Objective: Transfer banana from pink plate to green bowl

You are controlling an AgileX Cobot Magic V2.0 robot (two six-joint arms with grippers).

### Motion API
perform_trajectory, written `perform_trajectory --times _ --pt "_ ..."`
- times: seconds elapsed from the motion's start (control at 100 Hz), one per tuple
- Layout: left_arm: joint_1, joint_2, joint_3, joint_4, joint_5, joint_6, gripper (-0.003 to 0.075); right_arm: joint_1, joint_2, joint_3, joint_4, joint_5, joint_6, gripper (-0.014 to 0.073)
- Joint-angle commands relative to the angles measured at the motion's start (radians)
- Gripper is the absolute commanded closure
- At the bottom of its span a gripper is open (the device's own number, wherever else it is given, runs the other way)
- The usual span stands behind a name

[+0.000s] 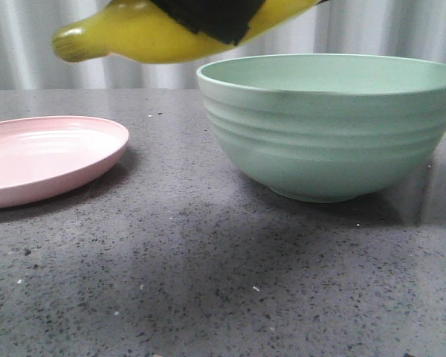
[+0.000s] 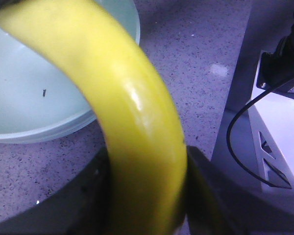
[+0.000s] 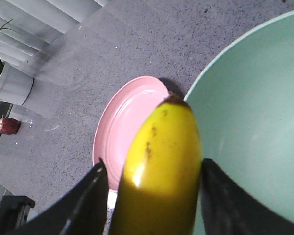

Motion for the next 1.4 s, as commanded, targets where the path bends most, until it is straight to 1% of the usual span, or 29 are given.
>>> perform_trajectory --times 0.0,0.07,0.12,0.19,0.26,0.31,0.33,0.36,0.38,0.43,0.46,0.5,0.53,0.66,0.74,0.79,0.9,1.05,1.15,1.35,1.39 --pt "-0.007 -0.021 -0.035 -0.037 -0.066 0.002 0.0740 0.001 -0.012 -0.036 0.022 -0.045 -0.014 0.0325" --pt "-0.007 -0.021 -0.035 -0.037 -0.066 0.002 0.0740 0.001 -0.012 -0.036 0.022 -0.045 -0.014 0.0437" --pt "-0.007 -0.021 -0.035 -0.037 -0.066 0.002 0.0740 0.001 -0.012 -0.036 0.022 -0.045 -0.014 0.0539" --pt "-0.005 -0.021 -0.035 -0.037 -0.066 0.002 0.0738 0.001 -0.012 -0.036 0.022 -0.045 -0.014 0.0656" --pt "-0.005 -0.021 -0.035 -0.037 -0.066 0.002 0.0713 0.001 -0.012 -0.036 0.022 -0.049 -0.014 0.0665" --pt "-0.005 -0.021 -0.035 -0.033 -0.066 0.002 0.0656 0.001 -0.012 -0.036 0.022 -0.052 -0.014 0.0665" --pt "-0.005 -0.021 -0.035 -0.030 -0.066 0.002 0.0622 0.001 -0.012 -0.036 0.022 -0.054 -0.014 0.0665" --pt "-0.005 -0.021 -0.035 -0.028 -0.066 0.002 0.0554 0.001 -0.012 -0.036 0.022 -0.056 -0.014 0.0665" --pt "-0.005 -0.021 -0.035 -0.025 -0.066 0.002 0.0524 0.001 -0.012 -0.036 0.022 -0.056 -0.014 0.0665" --pt "-0.002 -0.021 -0.035 -0.023 -0.066 0.002 0.0401 0.001 -0.012 -0.036 0.022 -0.058 -0.014 0.0665" --pt "0.002 -0.021 -0.038 -0.023 -0.066 0.002 0.0350 0.001 -0.012 -0.036 0.022 -0.061 -0.014 0.0665" --pt "0.007 -0.021 -0.040 -0.020 -0.066 0.002 0.0300 0.001 -0.014 -0.036 0.022 -0.069 -0.014 0.0665" --pt "0.012 -0.023 -0.047 -0.020 -0.066 0.002 0.0286 0.001 -0.018 -0.036 0.018 -0.082 -0.014 0.0665" --pt "0.036 -0.045 -0.078 -0.018 -0.066 0.000 0.0292 0.001 -0.051 -0.036 0.013 -0.190 -0.127 0.0665" --pt "0.049 -0.070 -0.098 -0.018 -0.068 0.000 0.0292 0.001 -0.073 -0.036 -0.001 -0.264 -0.167 0.0665" --pt "0.058 -0.086 -0.107 -0.018 -0.072 0.000 0.0292 0.001 -0.081 -0.036 -0.030 -0.313 -0.195 0.0665" --pt "0.070 -0.113 -0.115 -0.018 -0.092 0.000 0.0292 -0.016 -0.084 -0.036 -0.143 -0.391 -0.235 0.0665" --pt "0.072 -0.134 -0.115 -0.018 -0.101 0.000 0.0292 -0.070 -0.066 -0.036 -0.265 -0.429 -0.236 0.0665" --pt "0.072 -0.137 -0.115 -0.018 -0.103 0.000 0.0292 -0.103 -0.015 -0.036 -0.338 -0.420 -0.237 0.0665" --pt "0.072 -0.137 -0.115 -0.018 -0.108 0.000 0.0292 -0.110 0.115 -0.036 -0.345 -0.398 -0.237 0.0664" --pt "0.072 -0.137 -0.115 -0.018 -0.108 0.000 0.0292 -0.108 0.129 -0.036 -0.345 -0.398 -0.237 0.0653"
